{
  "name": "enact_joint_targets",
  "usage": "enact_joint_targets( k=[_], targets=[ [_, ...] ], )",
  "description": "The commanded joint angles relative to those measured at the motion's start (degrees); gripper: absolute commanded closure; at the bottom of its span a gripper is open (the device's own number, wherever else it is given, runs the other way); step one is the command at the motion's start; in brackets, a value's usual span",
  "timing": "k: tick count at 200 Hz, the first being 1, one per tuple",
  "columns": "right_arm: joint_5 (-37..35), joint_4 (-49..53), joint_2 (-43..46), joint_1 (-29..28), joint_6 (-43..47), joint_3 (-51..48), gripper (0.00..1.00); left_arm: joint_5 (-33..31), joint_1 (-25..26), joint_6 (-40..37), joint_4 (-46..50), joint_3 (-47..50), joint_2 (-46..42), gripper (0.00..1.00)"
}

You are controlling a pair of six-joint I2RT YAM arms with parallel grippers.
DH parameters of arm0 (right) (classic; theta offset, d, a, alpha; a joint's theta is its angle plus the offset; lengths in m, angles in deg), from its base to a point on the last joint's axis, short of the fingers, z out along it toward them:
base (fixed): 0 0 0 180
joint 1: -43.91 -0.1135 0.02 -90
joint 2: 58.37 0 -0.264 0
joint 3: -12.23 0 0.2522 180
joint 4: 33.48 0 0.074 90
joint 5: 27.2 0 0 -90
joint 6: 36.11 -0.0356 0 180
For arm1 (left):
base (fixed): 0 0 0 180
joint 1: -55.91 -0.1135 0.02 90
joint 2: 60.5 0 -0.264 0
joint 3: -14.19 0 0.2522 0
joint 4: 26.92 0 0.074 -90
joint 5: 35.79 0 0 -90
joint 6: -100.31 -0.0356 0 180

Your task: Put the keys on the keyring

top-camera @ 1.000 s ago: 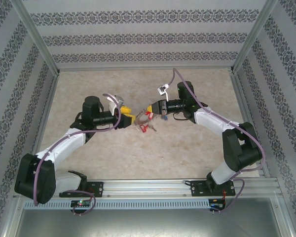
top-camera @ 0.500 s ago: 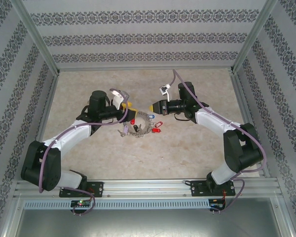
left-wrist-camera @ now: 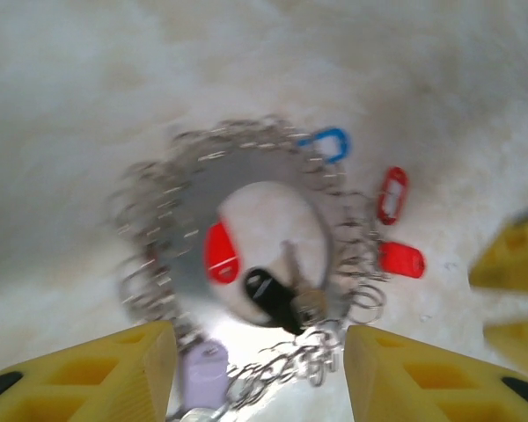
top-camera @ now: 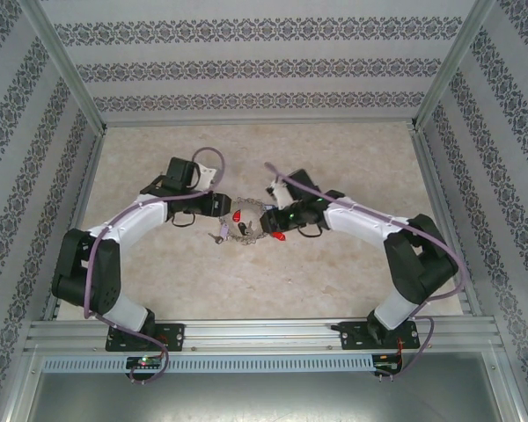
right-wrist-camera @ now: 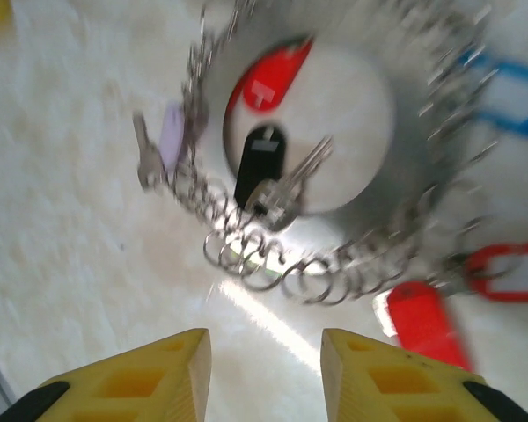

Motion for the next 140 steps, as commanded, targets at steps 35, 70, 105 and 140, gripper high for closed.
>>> enact_joint_targets(
  k=[35,70,105,140],
  targets=[
    [-14.5,14.4,-10.15,-8.98,0.69,13.43,0.59,-4.28,-9.35,14.06,7.04,0.14,-3.74,0.43],
    [-17.36,19.82,-15.21,-10.79,-0.81,19.16,0.64,-3.58,-13.54,15.63,6.21,2.62,-4.83,0.44],
    [-17.39,22.97,-18.22,-11.14,-1.16,22.67,0.65,-3.8,-13.92,15.8,4.8,4.2,-5.25,0.44],
    [-19.56,25.37,-20.36,-11.67,-2.06,24.62,0.66,-3.57,-13.92,16.11,4.02,5.26,-4.53,0.45]
  ],
)
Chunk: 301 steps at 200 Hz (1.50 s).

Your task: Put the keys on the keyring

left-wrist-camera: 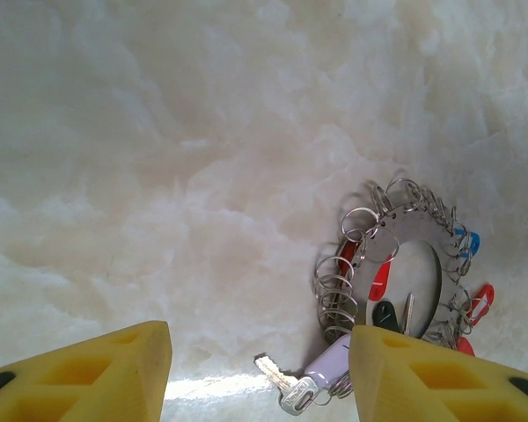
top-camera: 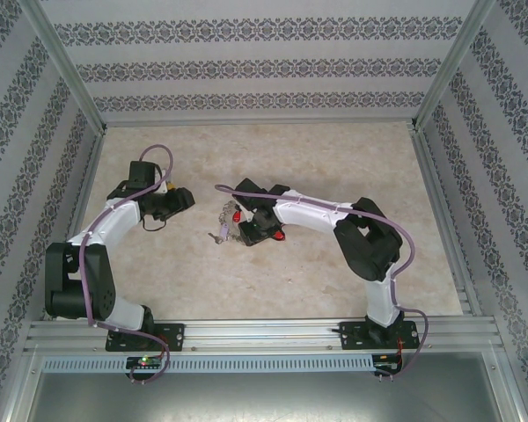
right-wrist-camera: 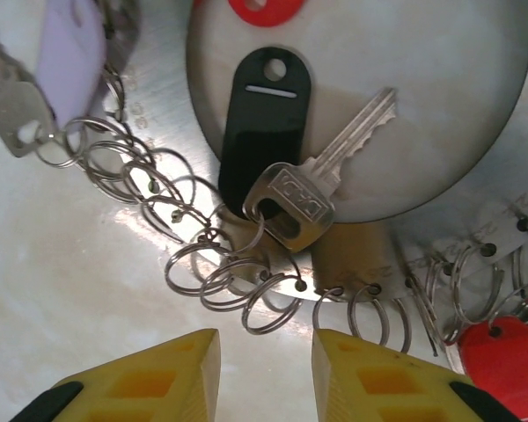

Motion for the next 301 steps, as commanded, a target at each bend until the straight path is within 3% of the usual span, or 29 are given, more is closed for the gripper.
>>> enact_joint_targets(
  k=[1,55,165,196,301],
  targets=[
    [-2.74,4.1,-1.66,-0.88,-1.4,2.19,0.66,0.11,-0.37,1.27,-0.32,1.2,-0.27,0.45],
    [-1.54,5.17,-3.83,-1.01,-0.88,4.87,0.64,0.48,-0.37,0.61,-0.59,1.51,0.08,0.45],
    [-8.55,10.76,-7.0,-2.33,-2.27,9.45,0.66,0.94,-0.37,0.51,-1.38,2.34,0.5,0.46],
    [-11.87,10.56,-5.56,-1.85,-3.81,7.93,0.69,0.99,-0.37,0.28,-1.3,2.48,0.52,0.46],
    [-13.27,4.99,2.95,3.6,-4.45,-0.56,0.69,1.52,-0.39,-0.2,-1.65,3.18,1.43,0.46]
  ],
)
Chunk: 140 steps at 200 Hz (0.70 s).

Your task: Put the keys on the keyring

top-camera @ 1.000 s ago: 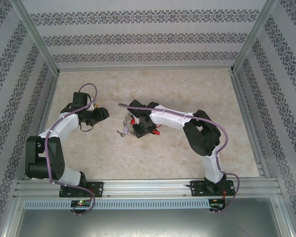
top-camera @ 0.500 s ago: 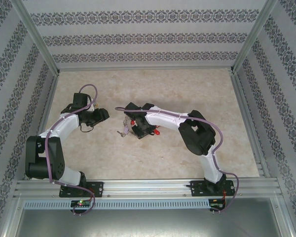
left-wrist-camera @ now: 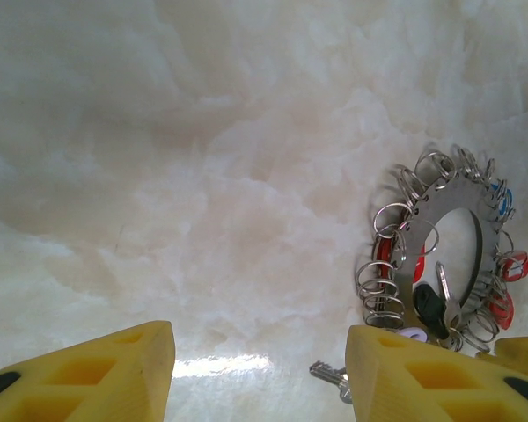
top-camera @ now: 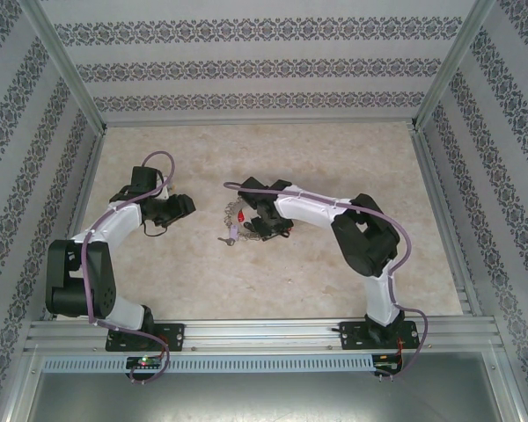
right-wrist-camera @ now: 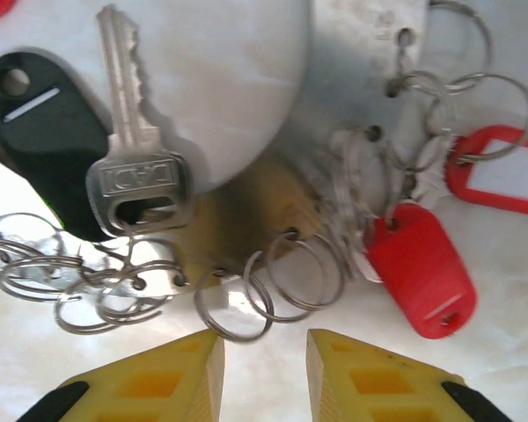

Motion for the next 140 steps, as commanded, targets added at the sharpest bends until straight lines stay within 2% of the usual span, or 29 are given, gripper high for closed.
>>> enact_joint_targets(
  k=[1,46,73,98,140],
  targets=[
    [-2.18,-1.35,3.83,0.89,-0.12,-1.13,0.7,0.91,-0.38,-0.42,-1.04,0.64,0.59,0.46],
    [-1.5,-1.71,5.05,3.23,2.38,-2.13,0.72,1.65,-0.37,0.18,-2.0,1.06,1.08,0.46],
    [4.34,-4.41,8.48,2.34,4.42,-2.89,0.69,1.29,-0.36,-0.07,-1.7,1.09,0.87,0.46],
    [9.19,-5.31,7.56,0.1,4.2,-2.27,0.67,1.85,-0.37,0.17,-1.96,0.81,1.39,0.47],
    [5.32,-4.23,2.49,-2.16,3.39,0.63,0.65,1.88,-0.37,-0.05,-1.64,0.79,1.24,0.46]
  ],
)
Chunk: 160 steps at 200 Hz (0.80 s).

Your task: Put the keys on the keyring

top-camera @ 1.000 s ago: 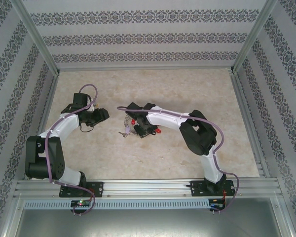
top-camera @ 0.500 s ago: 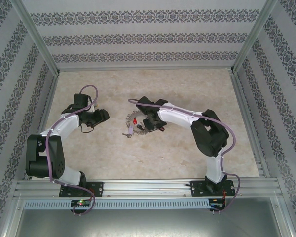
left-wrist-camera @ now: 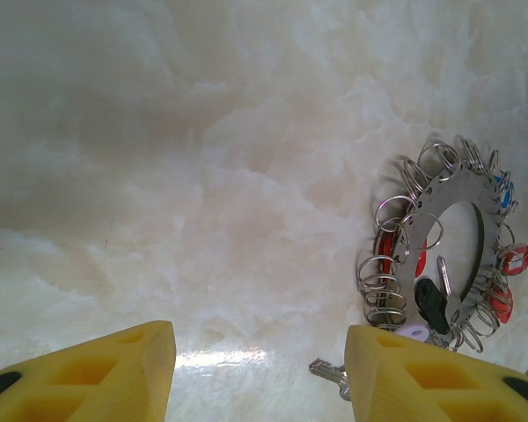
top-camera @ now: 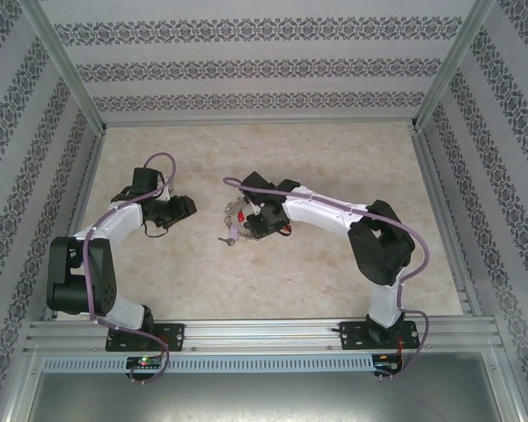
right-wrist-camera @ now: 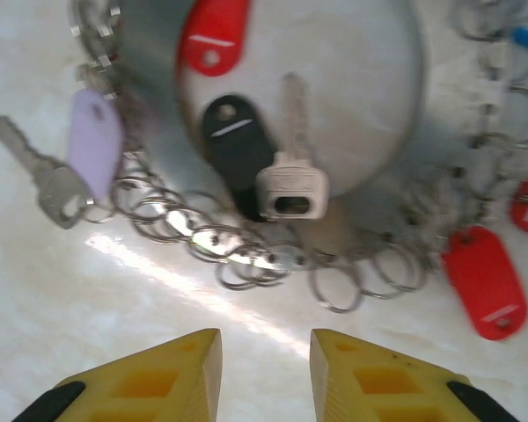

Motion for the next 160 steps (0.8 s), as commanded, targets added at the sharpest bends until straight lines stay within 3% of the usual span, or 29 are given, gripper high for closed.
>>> enact_joint_targets(
  k=[1,25,65,160],
  targets=[
    [-1.45,0.6,-2.82,-0.58,-0.33,2.12,0.64,0.47,-0.41,-0.1,-0.94,0.37,0.16,0.46],
    [-3.82,2.46,-4.96,-0.83,-1.23,4.21,0.63,0.21,-0.37,-0.19,-0.83,0.43,-0.04,0.47],
    [-5.64,4.18,-7.32,-1.3,-2.2,5.92,0.74,0.69,-0.41,0.12,-1.19,0.23,0.64,0.47],
    [-5.02,5.21,-10.43,-1.85,-1.48,8.39,0.7,0.87,-0.41,0.02,-1.11,-0.19,1.29,0.47]
  ],
)
